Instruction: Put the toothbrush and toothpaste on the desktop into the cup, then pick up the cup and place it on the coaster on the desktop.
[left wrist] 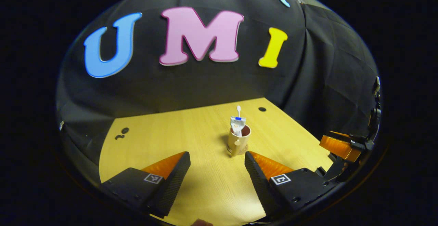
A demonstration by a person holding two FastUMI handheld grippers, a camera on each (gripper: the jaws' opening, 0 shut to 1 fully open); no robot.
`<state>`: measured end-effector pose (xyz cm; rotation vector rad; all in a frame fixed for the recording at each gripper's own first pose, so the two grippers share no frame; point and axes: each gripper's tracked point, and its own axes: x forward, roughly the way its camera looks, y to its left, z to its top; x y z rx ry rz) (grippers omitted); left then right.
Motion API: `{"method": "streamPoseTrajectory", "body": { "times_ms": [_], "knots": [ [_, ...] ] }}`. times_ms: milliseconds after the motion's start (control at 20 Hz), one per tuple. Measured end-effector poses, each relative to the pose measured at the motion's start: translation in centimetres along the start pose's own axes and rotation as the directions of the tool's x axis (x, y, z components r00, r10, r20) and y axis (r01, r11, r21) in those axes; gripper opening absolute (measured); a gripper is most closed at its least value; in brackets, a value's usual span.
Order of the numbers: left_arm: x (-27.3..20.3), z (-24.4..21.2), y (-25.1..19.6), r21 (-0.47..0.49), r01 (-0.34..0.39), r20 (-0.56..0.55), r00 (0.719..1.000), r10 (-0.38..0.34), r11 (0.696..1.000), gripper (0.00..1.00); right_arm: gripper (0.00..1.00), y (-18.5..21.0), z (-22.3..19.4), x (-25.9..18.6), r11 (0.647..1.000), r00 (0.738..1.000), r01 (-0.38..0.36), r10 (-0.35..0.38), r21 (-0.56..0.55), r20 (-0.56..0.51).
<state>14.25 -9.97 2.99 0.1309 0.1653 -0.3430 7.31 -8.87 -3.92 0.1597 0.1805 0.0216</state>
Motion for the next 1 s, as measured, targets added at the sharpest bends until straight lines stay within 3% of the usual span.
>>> {"method": "streamPoseTrajectory", "body": {
  "times_ms": [250,500,1000],
  "knots": [
    [-9.8,0.2,2.8,-0.068,-0.077,0.167,0.982,0.087,0.995,0.98,0.98,5.8,2.7,-4.8,0.996,0.995,-0.051,0.057,-0.071,0.08],
    [-16.8,-1.7,5.3,-0.127,-0.162,0.236,0.953,0.188,0.979,0.98,0.98,9.4,2.6,-10.6,0.988,0.988,-0.065,0.084,-0.141,0.131],
    [-24.6,-6.5,4.0,-0.169,-0.195,0.262,0.936,0.235,0.966,0.97,0.98,9.2,-0.7,-16.7,0.996,0.991,-0.043,0.052,-0.076,0.126]
  ]
}}
